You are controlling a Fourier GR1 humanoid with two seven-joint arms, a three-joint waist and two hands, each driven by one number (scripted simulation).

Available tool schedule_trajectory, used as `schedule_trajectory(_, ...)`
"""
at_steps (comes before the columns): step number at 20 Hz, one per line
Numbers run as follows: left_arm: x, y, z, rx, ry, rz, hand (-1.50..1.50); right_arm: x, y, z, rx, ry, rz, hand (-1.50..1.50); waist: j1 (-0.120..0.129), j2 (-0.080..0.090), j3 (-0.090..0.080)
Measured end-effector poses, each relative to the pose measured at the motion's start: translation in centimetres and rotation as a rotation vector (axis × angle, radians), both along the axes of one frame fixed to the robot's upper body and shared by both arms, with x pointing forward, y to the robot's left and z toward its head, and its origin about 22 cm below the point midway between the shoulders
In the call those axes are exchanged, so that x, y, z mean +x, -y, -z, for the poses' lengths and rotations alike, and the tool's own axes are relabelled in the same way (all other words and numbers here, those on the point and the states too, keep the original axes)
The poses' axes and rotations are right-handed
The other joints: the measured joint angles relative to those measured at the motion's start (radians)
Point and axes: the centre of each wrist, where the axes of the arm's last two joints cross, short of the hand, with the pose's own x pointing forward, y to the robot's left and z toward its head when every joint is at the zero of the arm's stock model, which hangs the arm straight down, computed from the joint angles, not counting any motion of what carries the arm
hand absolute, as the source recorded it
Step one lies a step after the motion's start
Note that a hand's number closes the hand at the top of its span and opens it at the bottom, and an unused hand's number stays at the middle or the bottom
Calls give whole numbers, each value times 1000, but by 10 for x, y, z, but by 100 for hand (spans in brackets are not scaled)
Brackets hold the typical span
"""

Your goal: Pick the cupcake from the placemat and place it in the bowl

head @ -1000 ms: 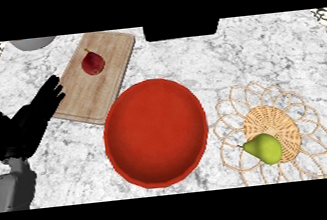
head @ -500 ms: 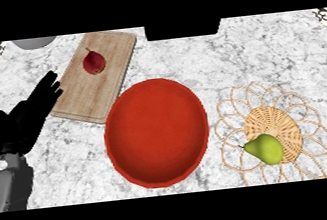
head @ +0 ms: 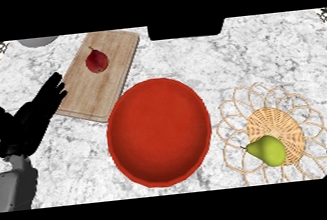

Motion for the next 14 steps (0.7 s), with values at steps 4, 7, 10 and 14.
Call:
schedule_trajectory(4, 0, -1, -2, 0, -3, 8, 0, 7, -37, -10, 48, 19, -14, 150, 4, 0, 0)
schedule_trajectory(7, -1, -1, -2, -3, -7, 8, 0, 16, -63, -18, 86, 42, -31, 150, 4, 0, 0)
schedule_trajectory(10, -4, -4, 0, -1, -1, 9, 0, 30, -93, -20, 88, 48, -31, 150, 6, 0, 1)
schedule_trajectory(14, -1, -7, -1, -3, 5, 7, 0, 56, -128, -16, 68, 36, 1, 150, 5, 2, 2)
